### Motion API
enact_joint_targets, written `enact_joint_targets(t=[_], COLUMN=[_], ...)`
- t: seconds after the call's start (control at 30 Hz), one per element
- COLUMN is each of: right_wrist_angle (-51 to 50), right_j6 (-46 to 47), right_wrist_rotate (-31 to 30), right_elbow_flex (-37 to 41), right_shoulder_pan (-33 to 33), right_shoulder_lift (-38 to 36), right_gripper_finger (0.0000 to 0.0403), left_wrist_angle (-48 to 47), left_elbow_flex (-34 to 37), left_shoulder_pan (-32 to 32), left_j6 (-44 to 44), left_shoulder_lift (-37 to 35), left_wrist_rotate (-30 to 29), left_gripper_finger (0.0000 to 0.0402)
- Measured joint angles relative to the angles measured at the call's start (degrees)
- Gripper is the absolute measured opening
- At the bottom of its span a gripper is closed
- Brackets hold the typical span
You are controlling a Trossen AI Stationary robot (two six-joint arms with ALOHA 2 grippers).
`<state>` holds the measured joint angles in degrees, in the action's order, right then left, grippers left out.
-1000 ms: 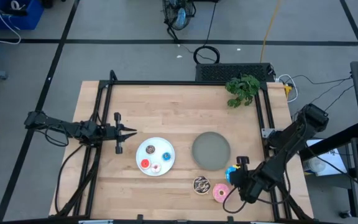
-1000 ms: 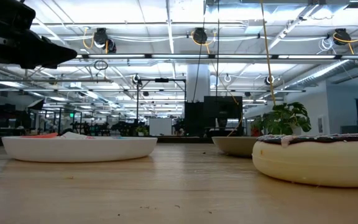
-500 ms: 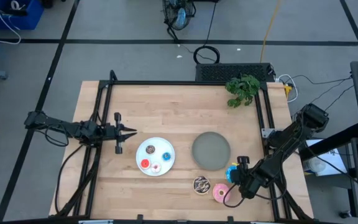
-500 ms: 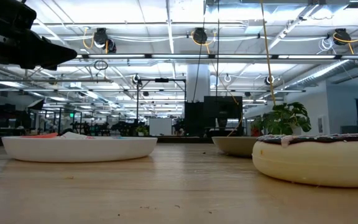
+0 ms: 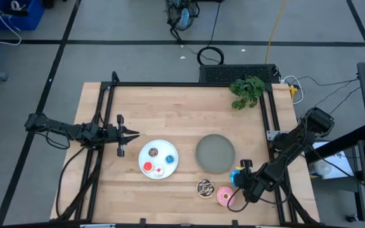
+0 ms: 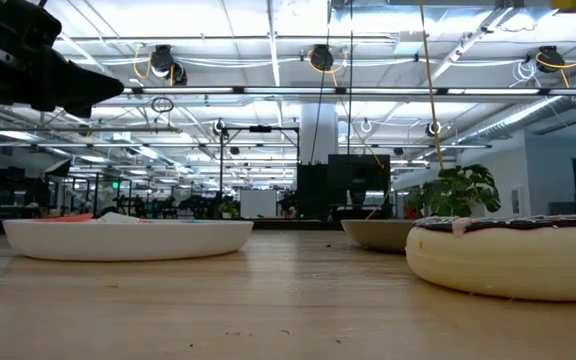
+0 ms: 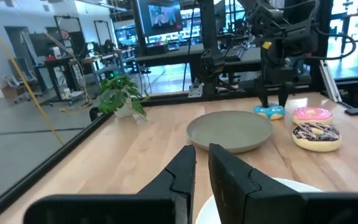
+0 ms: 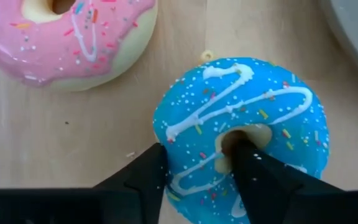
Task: Pick & Place donuts
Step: Put the large blue donut on the brown plate
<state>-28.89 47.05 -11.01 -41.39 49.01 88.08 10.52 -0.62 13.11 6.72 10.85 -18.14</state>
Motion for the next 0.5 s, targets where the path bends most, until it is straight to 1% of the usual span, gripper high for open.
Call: enact_joint_targets(t=[0.1,0.23,0.27,0.33,0.43,0.5], right_wrist_angle=[1.10,0.98,0.76,0.11,-2.24,-6.00], right_j6=[0.07,-0.05,-0.60,-1.70,-2.86,-3.64], right_wrist_rotate=[0.04,0.57,0.61,0.40,-2.12,-2.64], right_elbow_flex=[0.00,-0.24,-0.32,-0.69,-2.71,-4.78], right_shoulder_pan=[-0.24,-0.40,-0.45,-0.50,-0.70,-1.08], right_shoulder_lift=[-0.19,-2.55,-3.35,-5.20,-8.57,-10.55], right_gripper_finger=[0.0121,0.0037,0.0021,0.0014,0.0021,0.0017], left_wrist_angle=[-0.01,0.04,0.05,0.04,0.04,0.04], left_elbow_flex=[0.00,0.00,0.00,0.00,0.00,0.00], left_shoulder_pan=[0.01,0.01,0.02,0.00,0.00,0.01], left_j6=[-0.59,-0.93,-0.91,-0.42,0.73,0.69], left_shoulder_lift=[0.00,0.00,0.00,0.00,0.00,0.00], left_wrist_rotate=[0.01,0.01,-0.01,-0.03,-0.19,-0.19], left_gripper_finger=[0.0051,0.0051,0.0051,0.0051,0.0051,0.0051])
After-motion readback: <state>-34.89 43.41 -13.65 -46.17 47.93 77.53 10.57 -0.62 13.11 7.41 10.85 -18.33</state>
